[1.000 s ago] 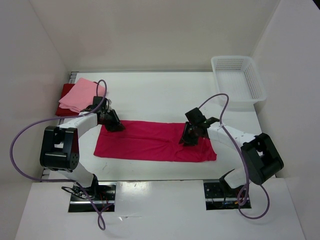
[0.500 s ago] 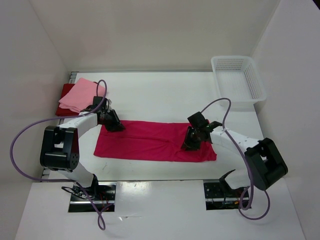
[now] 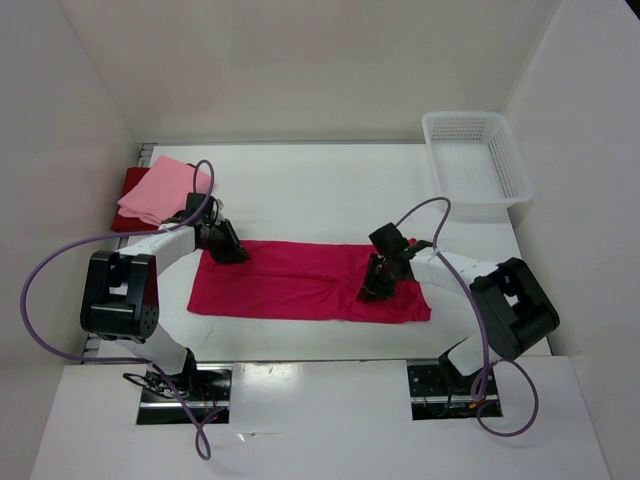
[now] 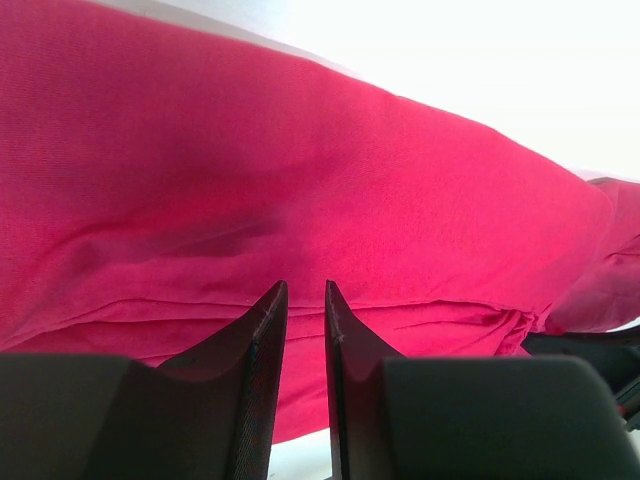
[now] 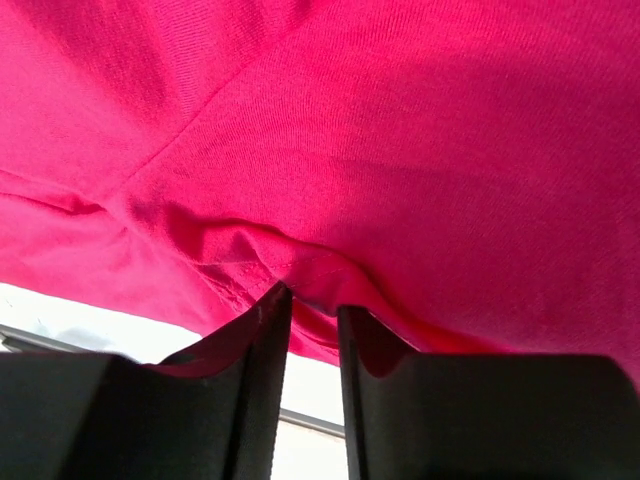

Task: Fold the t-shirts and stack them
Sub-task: Fold the other side of the tshirt into a rectangle

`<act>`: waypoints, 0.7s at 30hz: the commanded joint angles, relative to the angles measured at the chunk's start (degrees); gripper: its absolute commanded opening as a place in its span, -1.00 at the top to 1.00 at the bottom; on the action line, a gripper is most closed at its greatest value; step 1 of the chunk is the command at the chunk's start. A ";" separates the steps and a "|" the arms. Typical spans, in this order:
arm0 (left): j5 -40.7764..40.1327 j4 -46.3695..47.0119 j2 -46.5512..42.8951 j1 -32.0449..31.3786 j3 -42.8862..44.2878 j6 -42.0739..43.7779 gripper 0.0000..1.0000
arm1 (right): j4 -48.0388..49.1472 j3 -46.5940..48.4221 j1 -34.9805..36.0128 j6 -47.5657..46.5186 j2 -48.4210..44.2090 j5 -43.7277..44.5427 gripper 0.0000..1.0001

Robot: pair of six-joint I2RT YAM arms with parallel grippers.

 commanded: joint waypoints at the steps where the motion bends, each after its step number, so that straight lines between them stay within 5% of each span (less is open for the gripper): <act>1: 0.96 1.21 0.52 -0.34 1.50 -0.15 0.42 | 3.62 2.25 -0.07 0.14 0.82 -0.39 0.44; 11: 1.49 1.21 1.04 -0.34 1.50 -0.15 0.42 | 3.18 3.92 -0.07 0.66 -1.20 -0.39 0.28; 21: 0.44 1.21 1.05 -0.34 1.50 -0.15 0.42 | 4.93 2.87 -0.07 1.72 0.21 0.23 0.73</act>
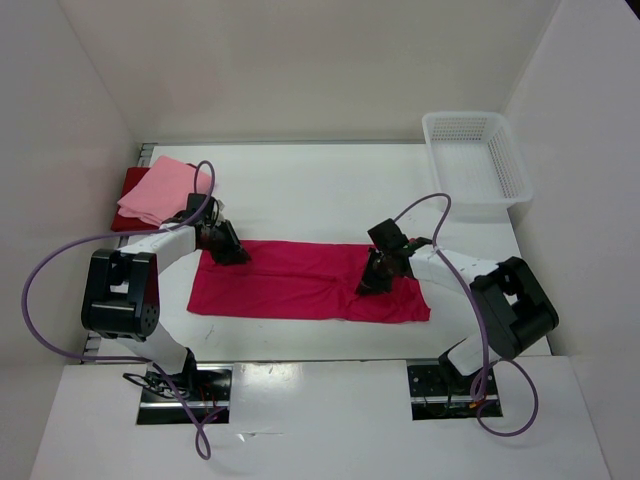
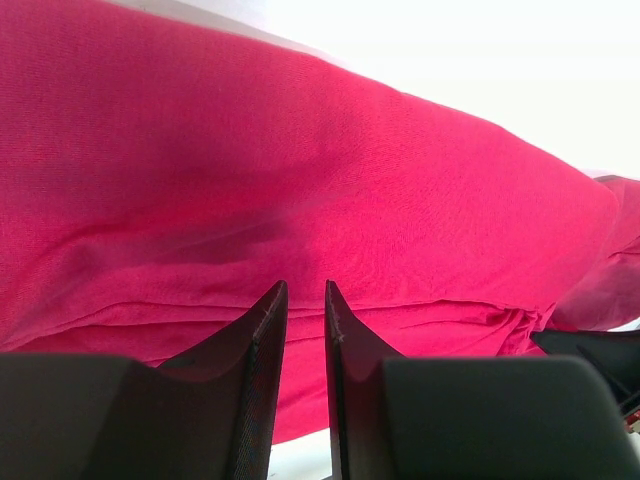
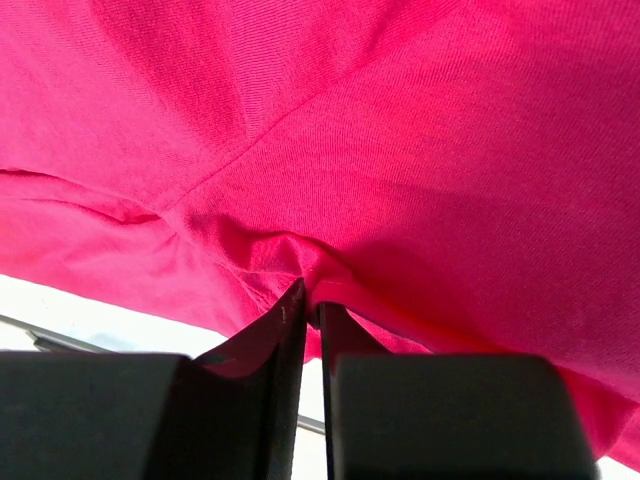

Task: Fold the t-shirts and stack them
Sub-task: Fold the other side of the tshirt into a rectangle

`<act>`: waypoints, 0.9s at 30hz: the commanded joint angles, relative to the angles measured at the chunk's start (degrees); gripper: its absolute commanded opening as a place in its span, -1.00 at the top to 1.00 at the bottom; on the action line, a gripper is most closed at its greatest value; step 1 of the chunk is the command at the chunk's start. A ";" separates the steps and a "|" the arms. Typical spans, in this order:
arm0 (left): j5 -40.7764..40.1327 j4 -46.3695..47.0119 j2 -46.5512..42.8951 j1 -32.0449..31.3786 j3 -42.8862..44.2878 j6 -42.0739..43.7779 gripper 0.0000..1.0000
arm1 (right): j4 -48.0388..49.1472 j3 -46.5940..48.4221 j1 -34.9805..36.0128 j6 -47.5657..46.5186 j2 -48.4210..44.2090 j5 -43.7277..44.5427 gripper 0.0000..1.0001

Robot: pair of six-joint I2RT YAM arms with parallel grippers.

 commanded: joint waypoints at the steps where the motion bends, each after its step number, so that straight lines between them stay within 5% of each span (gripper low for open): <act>1: 0.17 0.68 0.37 -0.34 1.50 -0.15 0.42 | 2.01 0.60 -0.07 0.65 -0.17 -0.28 0.76; 16: 3.33 0.68 0.90 0.80 2.02 -0.15 0.42 | -3.80 -3.19 3.88 -0.06 -5.09 -10.30 0.90; 19: 4.39 0.68 0.90 2.12 2.54 -0.15 0.42 | -5.03 -3.19 3.88 -0.75 -5.09 -11.01 0.69; 20: 4.39 0.68 0.90 2.12 2.55 -0.15 0.42 | -5.55 -2.58 3.88 -1.46 -5.09 -11.53 0.41; 22: 4.39 0.68 0.90 2.83 3.17 0.38 0.42 | -7.47 -1.43 3.88 -3.03 -5.09 -13.90 0.17; 25: 4.39 0.15 0.90 3.44 4.31 0.91 0.42 | -11.17 2.69 3.88 -5.41 -6.40 -12.95 0.13; 27: 4.39 0.15 -0.41 3.44 4.92 0.91 0.40 | -12.85 5.07 1.26 -5.94 -9.04 -12.94 0.27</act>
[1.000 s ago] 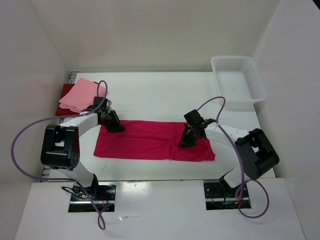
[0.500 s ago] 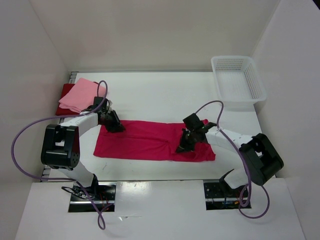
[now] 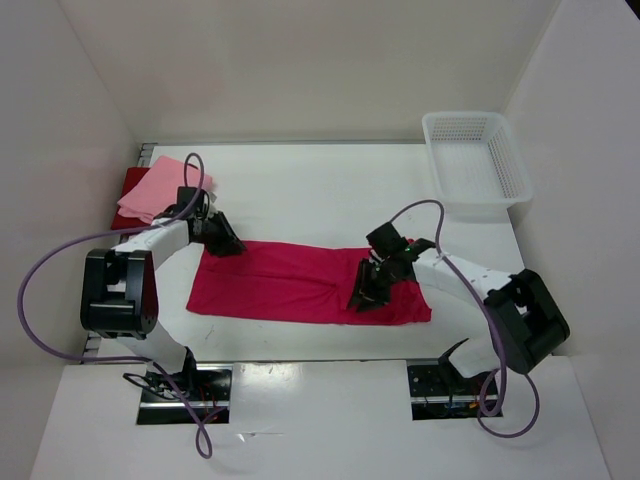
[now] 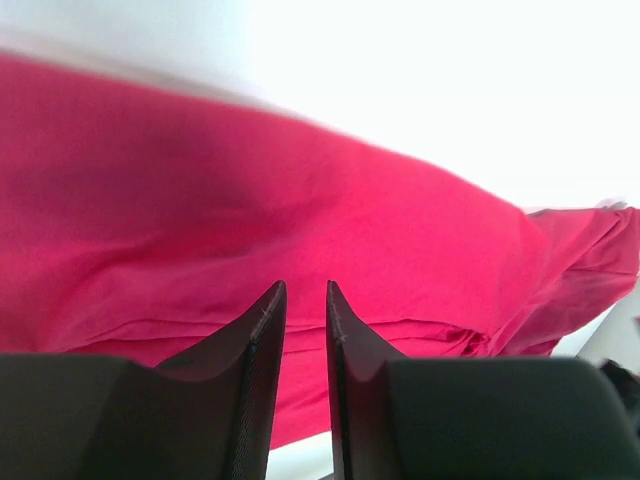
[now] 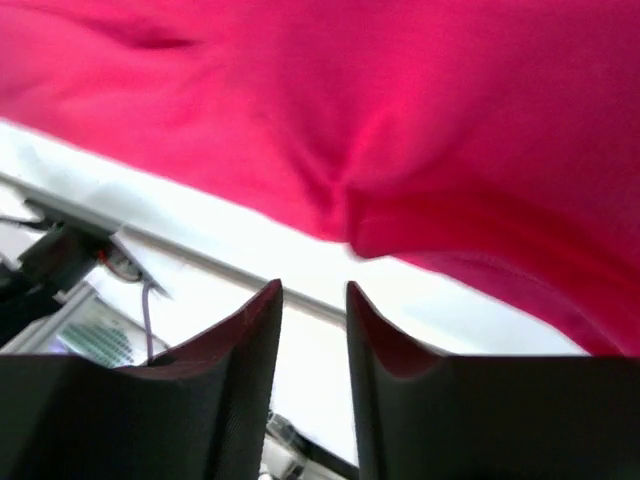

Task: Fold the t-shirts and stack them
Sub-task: Fold the other side of the tshirt into a rectangle

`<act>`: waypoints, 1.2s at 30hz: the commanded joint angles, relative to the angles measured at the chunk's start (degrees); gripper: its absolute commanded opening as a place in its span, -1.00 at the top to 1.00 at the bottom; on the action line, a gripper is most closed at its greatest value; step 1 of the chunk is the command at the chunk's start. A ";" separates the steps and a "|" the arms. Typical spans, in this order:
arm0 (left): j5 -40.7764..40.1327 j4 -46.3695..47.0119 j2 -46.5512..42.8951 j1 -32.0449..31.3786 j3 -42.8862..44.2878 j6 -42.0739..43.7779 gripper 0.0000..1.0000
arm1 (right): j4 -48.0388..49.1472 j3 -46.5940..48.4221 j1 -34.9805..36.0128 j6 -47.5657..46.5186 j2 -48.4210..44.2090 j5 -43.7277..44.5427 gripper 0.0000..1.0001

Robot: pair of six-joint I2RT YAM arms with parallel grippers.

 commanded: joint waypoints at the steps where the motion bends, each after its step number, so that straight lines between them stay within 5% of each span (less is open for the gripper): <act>1: 0.07 0.30 -0.84 -0.69 2.97 0.73 0.40 | -3.89 5.45 -3.01 -3.08 -5.28 -0.14 0.40; 3: -0.47 0.30 -1.45 -2.09 3.50 0.73 0.40 | -3.11 5.45 -7.32 -3.08 -6.52 2.49 0.81; 6: 0.14 1.01 0.65 -4.47 3.51 -0.32 0.40 | 0.58 2.82 -10.32 -0.89 -7.05 7.68 0.97; 14: 2.96 4.61 8.56 -1.67 2.98 -0.85 0.40 | 3.85 -2.20 -11.02 -0.62 -3.09 8.75 0.97; 28: 3.57 4.61 9.62 3.52 0.09 0.73 0.40 | 4.63 -1.40 -9.26 -1.41 2.61 10.16 0.97; 36: 4.80 5.14 9.62 4.58 0.08 0.73 0.40 | 2.79 -5.53 1.89 3.50 0.69 5.94 0.97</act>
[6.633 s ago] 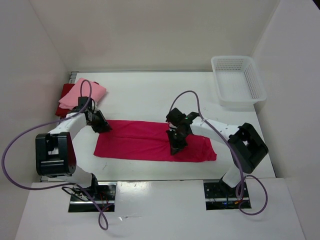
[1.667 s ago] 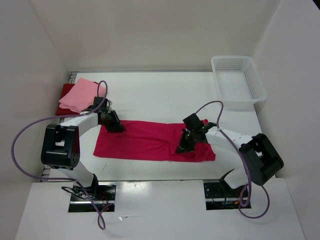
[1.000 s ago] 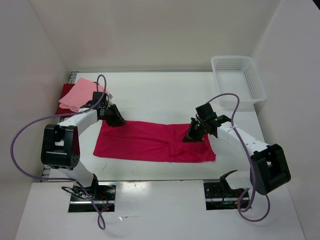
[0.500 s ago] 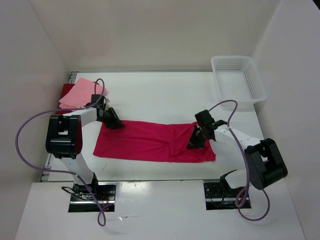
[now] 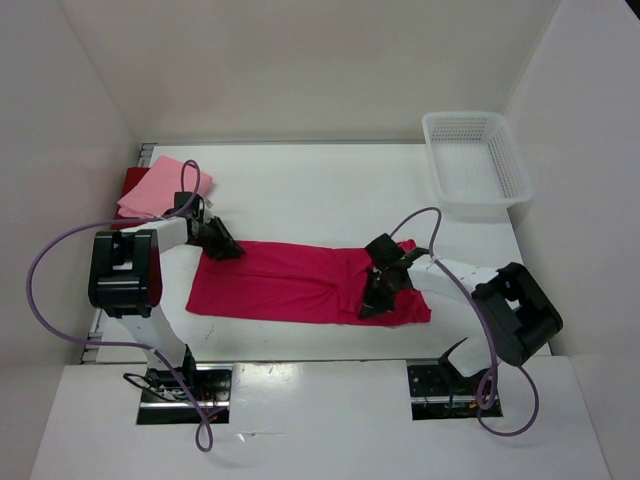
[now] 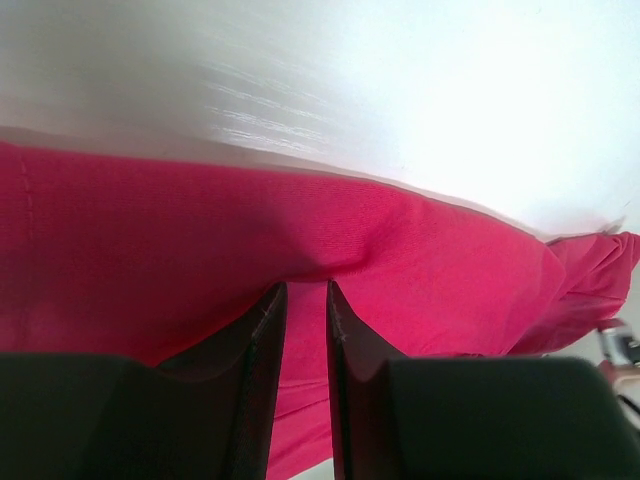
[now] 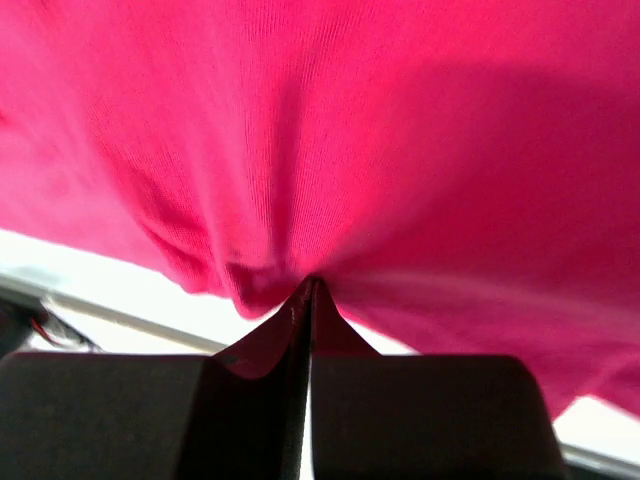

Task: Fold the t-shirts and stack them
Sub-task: Fold the other side of the tshirt into a rectangle

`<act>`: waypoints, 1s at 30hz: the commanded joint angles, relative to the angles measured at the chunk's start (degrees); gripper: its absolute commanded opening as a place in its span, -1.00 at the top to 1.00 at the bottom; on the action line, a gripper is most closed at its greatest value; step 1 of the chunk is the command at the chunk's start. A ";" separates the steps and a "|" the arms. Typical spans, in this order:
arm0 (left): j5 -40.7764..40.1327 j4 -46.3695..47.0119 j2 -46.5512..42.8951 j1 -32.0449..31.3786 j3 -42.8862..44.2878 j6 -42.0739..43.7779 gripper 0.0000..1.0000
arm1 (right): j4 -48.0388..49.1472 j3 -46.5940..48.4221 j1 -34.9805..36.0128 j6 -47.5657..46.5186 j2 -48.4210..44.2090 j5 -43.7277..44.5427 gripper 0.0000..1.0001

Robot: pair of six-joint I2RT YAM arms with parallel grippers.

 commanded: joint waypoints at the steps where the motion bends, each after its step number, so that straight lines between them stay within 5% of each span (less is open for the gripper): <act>1: 0.50 0.70 0.51 0.43 -0.68 0.80 0.40 | -0.30 -1.78 2.71 3.35 -1.89 -2.02 0.97; 11: 2.87 0.09 -3.95 0.43 -0.69 0.27 0.40 | -3.63 3.57 1.12 2.75 -5.15 2.45 0.95; 15: 0.24 -2.11 -8.98 -0.10 -0.07 0.80 0.40 | -5.57 7.53 -6.06 -1.46 -9.09 3.08 0.92; 21: 1.11 0.87 -4.51 -1.33 1.07 -0.78 0.40 | -0.57 9.29 -25.30 -8.66 -4.90 5.00 0.63; 25: 1.82 2.72 -0.20 -1.33 2.30 -2.18 0.40 | 2.16 11.58 -30.24 -11.76 -2.08 5.71 0.15; 30: 1.82 3.34 1.12 -1.33 3.88 -2.72 0.40 | 5.76 13.87 -32.36 -12.37 3.20 2.55 0.11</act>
